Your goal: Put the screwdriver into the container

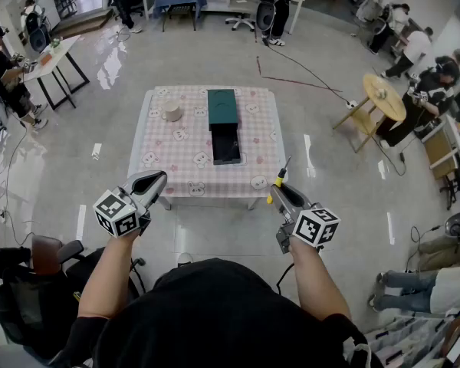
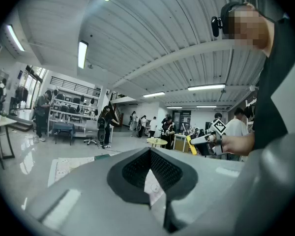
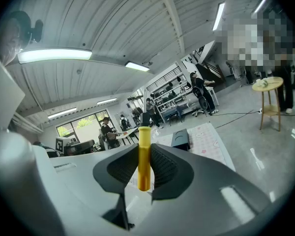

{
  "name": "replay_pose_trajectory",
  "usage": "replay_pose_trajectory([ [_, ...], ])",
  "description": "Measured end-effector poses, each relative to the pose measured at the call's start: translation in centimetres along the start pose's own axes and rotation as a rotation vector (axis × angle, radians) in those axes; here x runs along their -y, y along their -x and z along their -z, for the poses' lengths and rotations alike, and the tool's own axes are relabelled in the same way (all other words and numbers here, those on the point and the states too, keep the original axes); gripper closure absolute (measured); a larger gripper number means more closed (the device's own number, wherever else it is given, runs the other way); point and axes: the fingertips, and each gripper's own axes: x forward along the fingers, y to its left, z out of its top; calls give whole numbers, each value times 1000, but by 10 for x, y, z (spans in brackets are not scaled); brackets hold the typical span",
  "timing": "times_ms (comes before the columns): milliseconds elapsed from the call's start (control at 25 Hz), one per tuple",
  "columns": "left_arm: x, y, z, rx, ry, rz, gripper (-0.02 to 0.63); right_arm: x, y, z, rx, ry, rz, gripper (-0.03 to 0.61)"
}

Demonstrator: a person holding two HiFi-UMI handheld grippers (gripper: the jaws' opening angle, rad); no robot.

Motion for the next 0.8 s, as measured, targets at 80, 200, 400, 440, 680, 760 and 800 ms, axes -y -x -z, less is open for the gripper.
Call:
replay_pose_trajectory([
  [80, 3, 4, 3, -3, 14, -14, 614, -1, 3, 3, -6, -4, -9, 474],
  [200, 7, 8, 4, 2, 27, -32, 614, -3, 7, 6, -9, -3, -26, 474],
  [400, 25, 8, 6, -14, 14, -14, 614, -4, 7, 4, -3, -10, -59, 472],
  [440, 28, 8, 6, -16, 14, -14, 614, -4, 7, 4, -3, -11, -65, 472],
  [680, 34, 9, 13, -12, 39, -36, 614, -4, 7, 0, -4, -4, -96, 472],
  [760, 35, 10, 17, -12, 45, -38, 614, -5, 7, 1, -7, 1, -102, 472],
  [800, 35, 10, 18, -12, 47, -39, 614, -5, 7, 1, -8, 1, -104, 472],
])
